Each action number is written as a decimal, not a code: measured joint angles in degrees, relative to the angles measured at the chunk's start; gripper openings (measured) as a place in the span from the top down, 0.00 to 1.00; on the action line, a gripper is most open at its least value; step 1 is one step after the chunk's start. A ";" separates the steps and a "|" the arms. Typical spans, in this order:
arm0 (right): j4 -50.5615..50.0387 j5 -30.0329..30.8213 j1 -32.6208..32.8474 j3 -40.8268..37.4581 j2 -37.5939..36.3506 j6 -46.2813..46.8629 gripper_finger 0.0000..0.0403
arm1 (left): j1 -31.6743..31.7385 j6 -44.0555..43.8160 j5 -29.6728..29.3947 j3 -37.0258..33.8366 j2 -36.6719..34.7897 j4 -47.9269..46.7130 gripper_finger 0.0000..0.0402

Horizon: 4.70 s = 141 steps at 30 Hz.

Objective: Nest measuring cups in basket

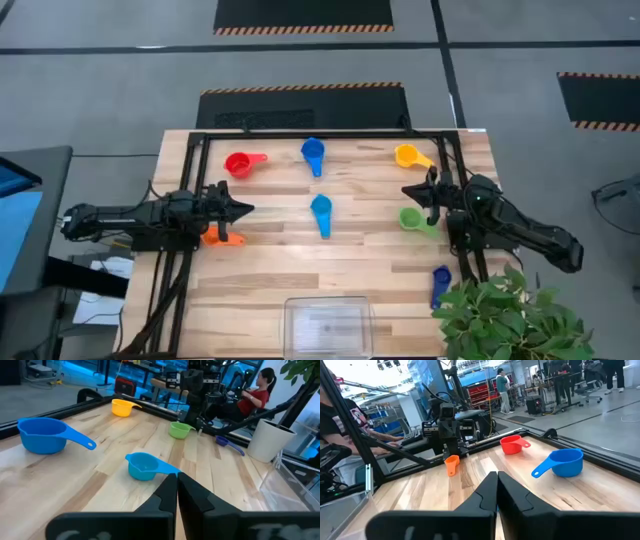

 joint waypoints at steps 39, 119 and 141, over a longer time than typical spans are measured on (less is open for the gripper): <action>0.01 0.00 0.00 0.00 0.00 0.00 0.92 | 0.00 0.00 0.00 0.00 0.00 0.02 1.00; 19.53 7.76 0.64 -0.07 0.28 34.04 0.92 | 0.00 -21.35 -12.17 0.46 0.63 25.73 1.00; 33.83 14.05 7.43 0.04 1.55 22.40 0.92 | 0.10 2.01 -11.91 39.23 39.86 -4.24 1.00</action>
